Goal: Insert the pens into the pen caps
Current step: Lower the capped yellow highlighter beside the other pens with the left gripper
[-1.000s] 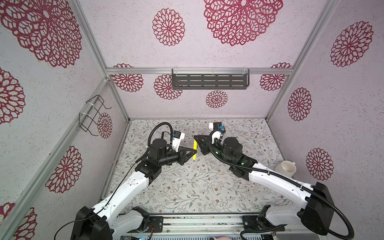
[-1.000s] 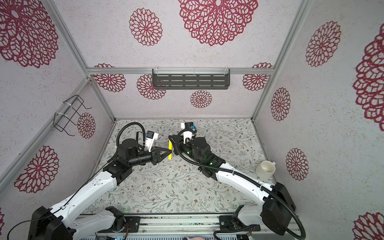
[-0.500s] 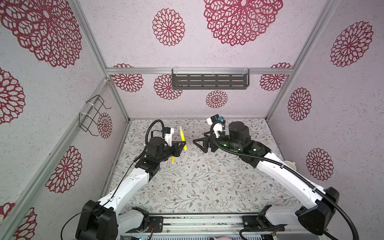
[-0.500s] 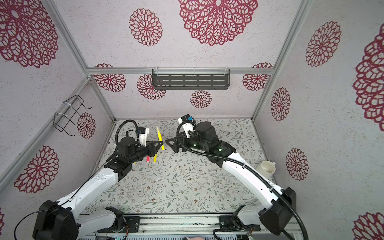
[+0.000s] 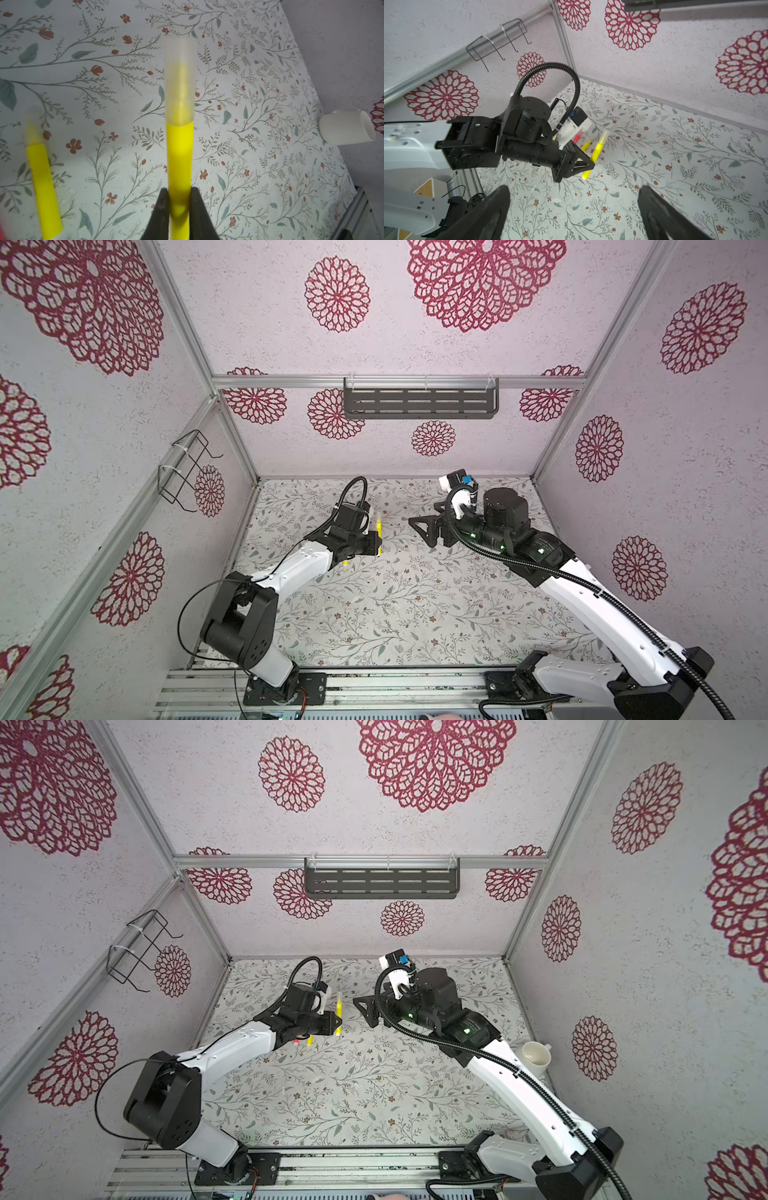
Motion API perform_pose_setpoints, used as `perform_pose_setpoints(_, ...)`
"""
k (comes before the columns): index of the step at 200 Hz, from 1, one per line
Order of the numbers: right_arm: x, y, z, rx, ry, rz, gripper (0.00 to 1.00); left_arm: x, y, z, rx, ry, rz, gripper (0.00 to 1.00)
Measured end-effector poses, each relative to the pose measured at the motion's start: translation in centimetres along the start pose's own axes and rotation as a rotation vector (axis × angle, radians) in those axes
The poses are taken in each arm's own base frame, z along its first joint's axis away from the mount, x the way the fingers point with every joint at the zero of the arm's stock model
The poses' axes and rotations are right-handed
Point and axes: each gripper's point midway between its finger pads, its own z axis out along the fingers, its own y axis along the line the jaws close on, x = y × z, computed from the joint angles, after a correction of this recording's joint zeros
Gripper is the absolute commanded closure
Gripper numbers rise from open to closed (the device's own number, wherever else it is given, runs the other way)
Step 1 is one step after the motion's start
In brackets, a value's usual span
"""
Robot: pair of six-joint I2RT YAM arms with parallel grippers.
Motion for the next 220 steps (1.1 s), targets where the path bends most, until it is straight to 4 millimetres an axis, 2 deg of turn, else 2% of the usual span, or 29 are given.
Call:
perform_pose_setpoints(31,1.1,-1.7,0.1,0.074,0.033,0.013,0.01,2.0,2.4,2.2,-0.107,0.093,-0.026,1.0)
perform_pose_setpoints(51,1.2,-2.3,0.2,0.096,0.033,0.017,0.01,3.6,3.9,3.0,-0.168,0.148,-0.036,1.0)
perform_pose_setpoints(78,2.4,-3.0,0.7,0.118,0.06,0.023,0.01,4.9,5.4,3.7,-0.238,0.206,-0.041,1.0)
perform_pose_setpoints(108,3.2,-3.6,0.9,0.131,0.079,0.029,0.01,5.3,6.7,4.1,-0.295,0.227,-0.045,1.0)
perform_pose_setpoints(128,3.3,-3.9,1.0,0.141,0.077,0.031,0.01,5.4,7.4,4.0,-0.32,0.232,-0.049,0.98)
perform_pose_setpoints(172,4.8,-5.5,1.2,0.188,0.106,0.047,0.01,5.1,8.7,3.6,-0.366,0.224,-0.058,0.93)
perform_pose_setpoints(220,5.0,-6.0,1.2,0.199,0.107,0.055,0.01,4.8,10.0,3.2,-0.4,0.219,-0.068,0.89)
